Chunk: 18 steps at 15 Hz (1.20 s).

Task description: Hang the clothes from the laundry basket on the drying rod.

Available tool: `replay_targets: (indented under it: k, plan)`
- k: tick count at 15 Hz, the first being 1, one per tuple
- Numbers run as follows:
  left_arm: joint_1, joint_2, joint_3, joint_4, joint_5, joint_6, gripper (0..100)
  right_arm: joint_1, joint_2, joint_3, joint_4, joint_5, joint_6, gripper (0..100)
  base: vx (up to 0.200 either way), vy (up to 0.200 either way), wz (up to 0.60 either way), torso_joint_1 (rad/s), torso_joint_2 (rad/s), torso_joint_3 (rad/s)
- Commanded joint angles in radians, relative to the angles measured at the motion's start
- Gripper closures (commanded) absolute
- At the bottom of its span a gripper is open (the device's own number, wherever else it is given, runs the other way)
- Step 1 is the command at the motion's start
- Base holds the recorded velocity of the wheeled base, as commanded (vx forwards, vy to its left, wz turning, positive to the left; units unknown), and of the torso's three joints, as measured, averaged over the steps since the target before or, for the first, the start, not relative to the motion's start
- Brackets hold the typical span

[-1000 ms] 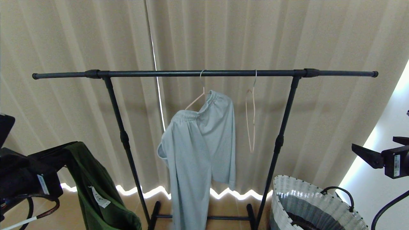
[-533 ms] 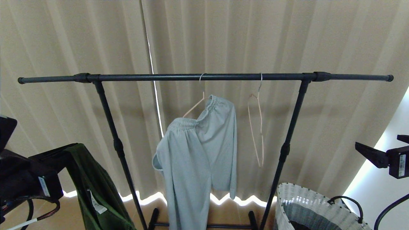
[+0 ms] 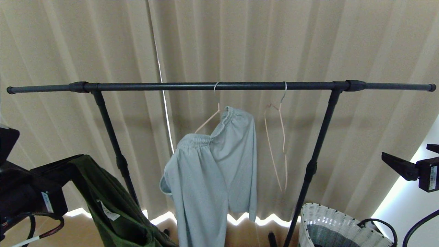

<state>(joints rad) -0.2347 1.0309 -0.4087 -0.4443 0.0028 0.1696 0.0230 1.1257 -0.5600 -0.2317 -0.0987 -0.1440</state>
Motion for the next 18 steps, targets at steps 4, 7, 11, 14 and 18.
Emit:
replay_targets:
  k: [4, 7, 11, 14, 18]
  plan:
    - [0.002, 0.002, -0.002, -0.001, 0.002, -0.002, 100, 0.008, 0.002, 0.006, -0.001, -0.001, 0.000, 0, 0.000, 0.150, 0.00, 0.003, 0.00, 0.007]
    - [0.002, 0.002, -0.001, 0.001, 0.002, -0.002, 100, 0.008, 0.003, 0.006, -0.003, -0.001, 0.000, 0, 0.000, 0.200, 0.00, 0.002, 0.00, 0.004]
    - [0.002, 0.002, 0.001, 0.001, 0.002, 0.001, 100, 0.008, 0.005, 0.006, -0.003, -0.001, 0.000, 0, 0.000, 0.200, 0.00, 0.002, 0.00, 0.001]
    - [0.002, -0.005, 0.019, -0.001, 0.002, 0.021, 100, 0.008, 0.005, 0.005, -0.003, 0.001, 0.000, 0, 0.000, 0.067, 0.00, 0.001, 0.00, 0.001]
    - [0.002, -0.009, 0.019, -0.001, 0.002, 0.031, 100, 0.084, 0.005, -0.011, -0.011, 0.004, 0.044, 0, 0.000, 0.000, 0.00, 0.000, 0.00, 0.000]
